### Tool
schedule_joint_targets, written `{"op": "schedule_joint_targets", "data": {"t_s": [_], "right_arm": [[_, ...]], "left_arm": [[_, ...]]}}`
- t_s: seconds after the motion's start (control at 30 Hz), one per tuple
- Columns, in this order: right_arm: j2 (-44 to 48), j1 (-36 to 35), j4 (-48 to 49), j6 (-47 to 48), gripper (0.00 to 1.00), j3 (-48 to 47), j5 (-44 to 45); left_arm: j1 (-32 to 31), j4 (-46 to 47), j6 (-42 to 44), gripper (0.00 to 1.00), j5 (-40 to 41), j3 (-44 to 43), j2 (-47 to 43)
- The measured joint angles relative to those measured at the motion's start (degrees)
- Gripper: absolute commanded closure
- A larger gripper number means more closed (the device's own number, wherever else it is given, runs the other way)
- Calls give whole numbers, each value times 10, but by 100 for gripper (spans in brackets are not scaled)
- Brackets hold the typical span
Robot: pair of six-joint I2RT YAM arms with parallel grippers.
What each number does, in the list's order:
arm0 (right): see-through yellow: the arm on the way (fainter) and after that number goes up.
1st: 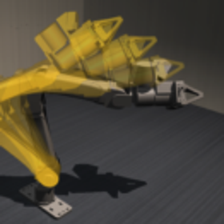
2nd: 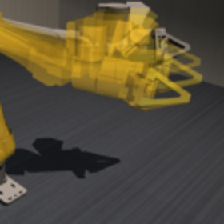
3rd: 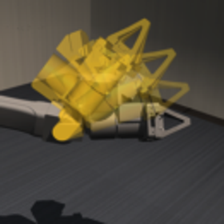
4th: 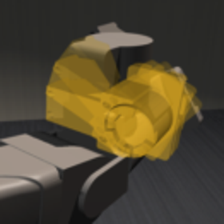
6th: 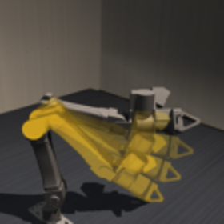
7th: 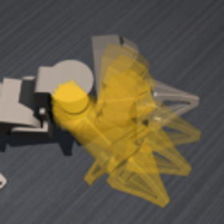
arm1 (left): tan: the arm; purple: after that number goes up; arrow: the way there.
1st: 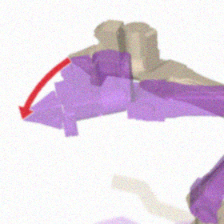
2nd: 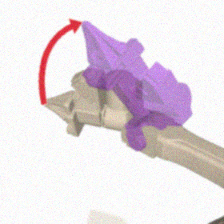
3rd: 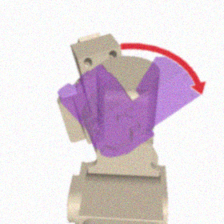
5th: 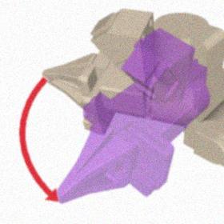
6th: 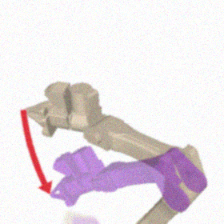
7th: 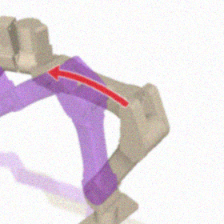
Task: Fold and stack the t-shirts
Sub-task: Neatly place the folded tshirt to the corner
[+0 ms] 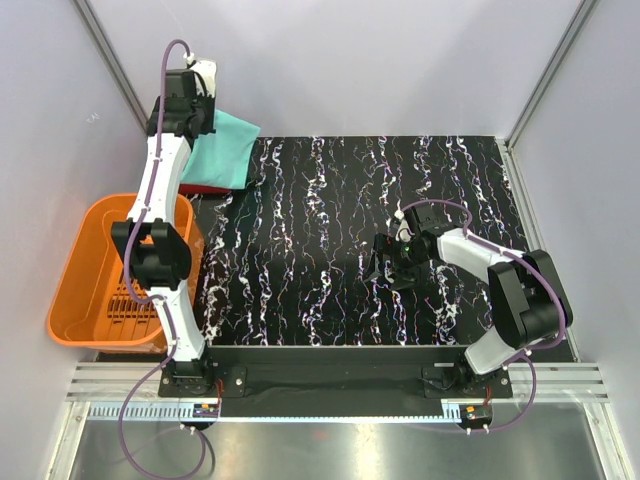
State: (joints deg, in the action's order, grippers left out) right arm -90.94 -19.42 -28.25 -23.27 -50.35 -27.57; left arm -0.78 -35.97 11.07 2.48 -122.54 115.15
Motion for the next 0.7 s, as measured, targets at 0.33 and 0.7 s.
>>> {"op": "schedule_joint_targets", "data": {"t_s": [0.33,0.7], "right_arm": [[-3,0,2,0,0,0,-2],[-20,0,2,0,0,-7,-5]], "left_arm": [[20,1,5,100,-1,16,-3],[44,2,12,100,-3,18,-5]]}}
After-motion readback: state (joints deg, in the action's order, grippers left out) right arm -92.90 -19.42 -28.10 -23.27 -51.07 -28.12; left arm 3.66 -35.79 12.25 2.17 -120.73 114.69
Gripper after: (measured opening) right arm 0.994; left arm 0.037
